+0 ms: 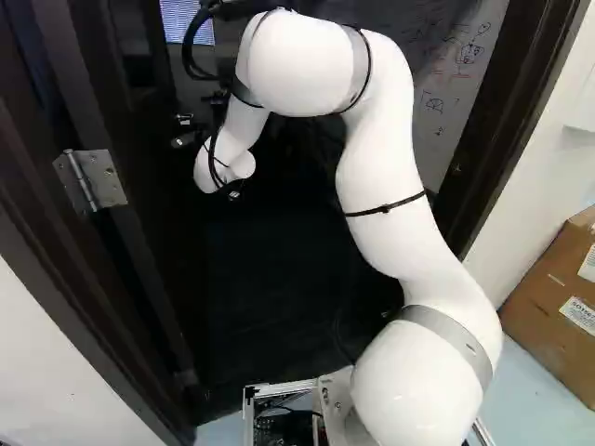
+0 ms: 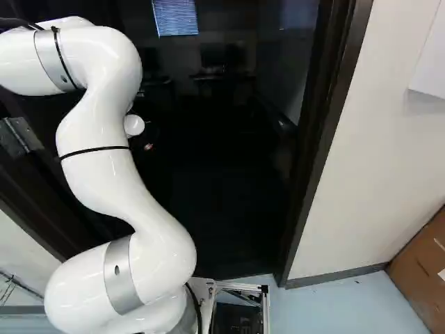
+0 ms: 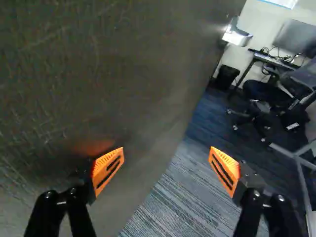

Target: Open the door and move inside

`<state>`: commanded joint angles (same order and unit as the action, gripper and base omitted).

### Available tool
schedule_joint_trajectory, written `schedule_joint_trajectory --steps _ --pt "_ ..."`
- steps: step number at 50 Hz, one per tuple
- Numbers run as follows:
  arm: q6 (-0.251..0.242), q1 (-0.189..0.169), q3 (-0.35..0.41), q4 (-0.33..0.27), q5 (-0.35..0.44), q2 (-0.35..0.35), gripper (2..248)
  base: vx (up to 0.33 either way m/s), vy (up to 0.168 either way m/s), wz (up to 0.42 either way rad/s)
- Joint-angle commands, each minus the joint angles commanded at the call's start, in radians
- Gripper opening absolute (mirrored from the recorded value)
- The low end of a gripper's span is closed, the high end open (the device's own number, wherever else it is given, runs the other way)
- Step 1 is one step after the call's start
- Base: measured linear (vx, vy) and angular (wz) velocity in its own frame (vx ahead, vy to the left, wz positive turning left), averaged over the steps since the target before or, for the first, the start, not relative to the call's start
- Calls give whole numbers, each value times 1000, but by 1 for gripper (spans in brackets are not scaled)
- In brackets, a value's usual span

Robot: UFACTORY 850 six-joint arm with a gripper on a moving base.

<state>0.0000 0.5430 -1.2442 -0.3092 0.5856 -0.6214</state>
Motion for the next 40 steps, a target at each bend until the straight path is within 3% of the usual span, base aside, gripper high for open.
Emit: schedule_joint_trajectory --steps 40 --pt "0 50 -93 -37 0 -68 247 0 0 0"
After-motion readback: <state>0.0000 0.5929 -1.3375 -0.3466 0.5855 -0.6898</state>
